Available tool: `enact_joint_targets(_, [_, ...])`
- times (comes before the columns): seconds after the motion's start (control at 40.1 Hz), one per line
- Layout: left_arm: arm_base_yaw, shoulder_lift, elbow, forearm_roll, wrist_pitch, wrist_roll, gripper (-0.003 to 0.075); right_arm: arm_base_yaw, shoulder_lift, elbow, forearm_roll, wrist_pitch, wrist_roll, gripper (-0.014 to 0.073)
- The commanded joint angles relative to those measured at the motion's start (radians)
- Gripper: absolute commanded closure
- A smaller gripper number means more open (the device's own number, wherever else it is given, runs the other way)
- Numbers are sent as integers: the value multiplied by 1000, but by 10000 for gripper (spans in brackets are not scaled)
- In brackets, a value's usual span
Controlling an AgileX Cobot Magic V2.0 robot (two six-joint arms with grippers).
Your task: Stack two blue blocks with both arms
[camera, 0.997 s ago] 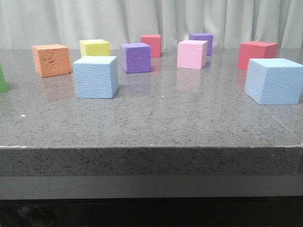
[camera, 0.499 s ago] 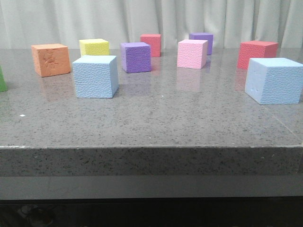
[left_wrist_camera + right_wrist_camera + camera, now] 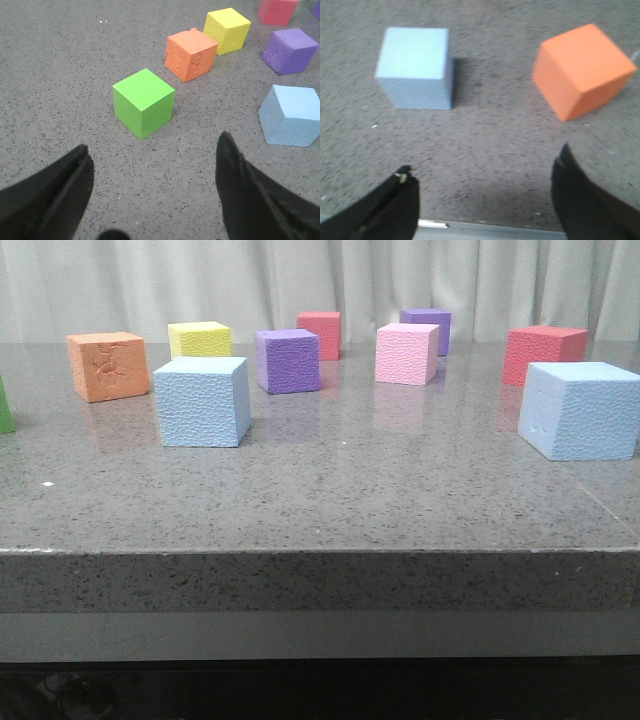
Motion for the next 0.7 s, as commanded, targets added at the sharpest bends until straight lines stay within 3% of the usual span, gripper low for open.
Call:
enact_joint_targets(0.0, [-7, 18, -28, -26, -97, 22, 204, 61, 23, -66, 14, -45, -39, -29])
enact_joint_targets(0.174, [-7, 23, -28, -26, -105, 22, 237, 151, 168, -196, 14, 9, 17, -29])
enact_joint_targets(0.474, [-7, 23, -28, -26, -108, 22, 237, 151, 444, -390, -3, 37, 175, -28])
enact_joint_targets(0.673, [-7, 23, -28, -24, -108, 22, 238, 149, 599, -485, -4, 24, 202, -28])
